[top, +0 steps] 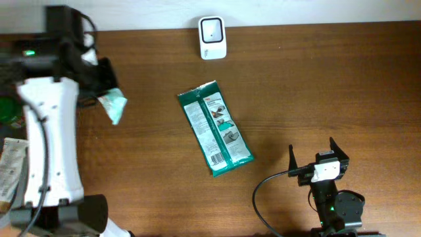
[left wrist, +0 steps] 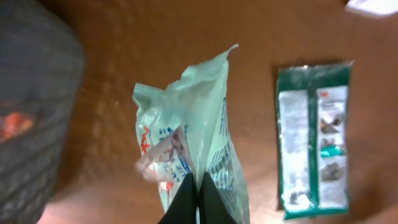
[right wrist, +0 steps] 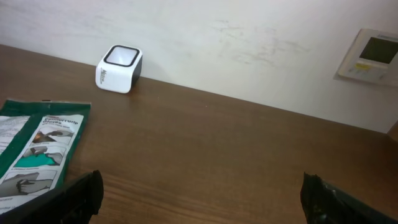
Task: Scan the item barcode
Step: 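Carry the wipes pack out and set it left of the glove pack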
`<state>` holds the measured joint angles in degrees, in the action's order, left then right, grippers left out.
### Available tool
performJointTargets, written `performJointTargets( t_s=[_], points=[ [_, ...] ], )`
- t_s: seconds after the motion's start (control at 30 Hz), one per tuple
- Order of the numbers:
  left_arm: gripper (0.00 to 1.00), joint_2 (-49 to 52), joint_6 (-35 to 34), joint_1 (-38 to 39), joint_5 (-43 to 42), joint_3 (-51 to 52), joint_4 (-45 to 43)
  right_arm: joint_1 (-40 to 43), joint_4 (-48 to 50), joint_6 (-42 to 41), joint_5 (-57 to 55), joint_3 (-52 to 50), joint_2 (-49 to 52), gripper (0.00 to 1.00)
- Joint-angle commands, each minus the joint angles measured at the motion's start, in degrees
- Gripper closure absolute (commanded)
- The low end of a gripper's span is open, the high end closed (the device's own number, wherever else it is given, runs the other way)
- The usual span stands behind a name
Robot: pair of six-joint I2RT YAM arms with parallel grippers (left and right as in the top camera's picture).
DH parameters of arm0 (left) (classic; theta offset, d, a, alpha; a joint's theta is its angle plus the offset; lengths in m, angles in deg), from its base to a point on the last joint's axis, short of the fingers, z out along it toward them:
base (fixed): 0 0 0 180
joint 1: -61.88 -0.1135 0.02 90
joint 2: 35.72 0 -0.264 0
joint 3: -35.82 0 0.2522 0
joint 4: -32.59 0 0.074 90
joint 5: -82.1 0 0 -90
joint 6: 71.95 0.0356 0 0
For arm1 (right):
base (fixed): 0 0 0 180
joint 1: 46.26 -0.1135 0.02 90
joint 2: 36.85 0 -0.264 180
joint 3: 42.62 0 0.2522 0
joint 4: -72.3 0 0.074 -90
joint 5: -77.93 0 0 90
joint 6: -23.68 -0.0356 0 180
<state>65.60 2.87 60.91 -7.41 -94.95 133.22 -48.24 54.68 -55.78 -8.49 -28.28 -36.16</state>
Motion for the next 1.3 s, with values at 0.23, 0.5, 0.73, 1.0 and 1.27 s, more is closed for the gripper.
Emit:
performJointTargets(
  t_s=[0.23,0.5,0.73,1.0,1.27],
  points=[
    [1.0,-0.4,2.1,15.6,4.8,39.1,-31.0,-0.3,-0.3,-0.1,0.7,-0.3,-0.3,0.02],
    [1.0,-0.4,2.0,25.4,6.1,47.6,-40.4,-0.3,-0.3,-0.1,0.7,-0.3,-0.3,0.02],
    [1.0,-0.3,-9.9,25.9,3.4,50.3,-48.6,-0.3,-0.3,-0.1,0.7,-0.3,-0.3,0.02],
    [1.0,-0.3,-13.1,23.1,0.9,53.8,-50.6,-0.3,-0.3,-0.1,0.7,-0.3,-0.3,0.02],
    [0.33,-6.7,-0.6,18.3,1.4,41.3,-41.8,-0.3,-0.3,-0.1,0.7,-0.3,-0.3,0.02]
  ],
)
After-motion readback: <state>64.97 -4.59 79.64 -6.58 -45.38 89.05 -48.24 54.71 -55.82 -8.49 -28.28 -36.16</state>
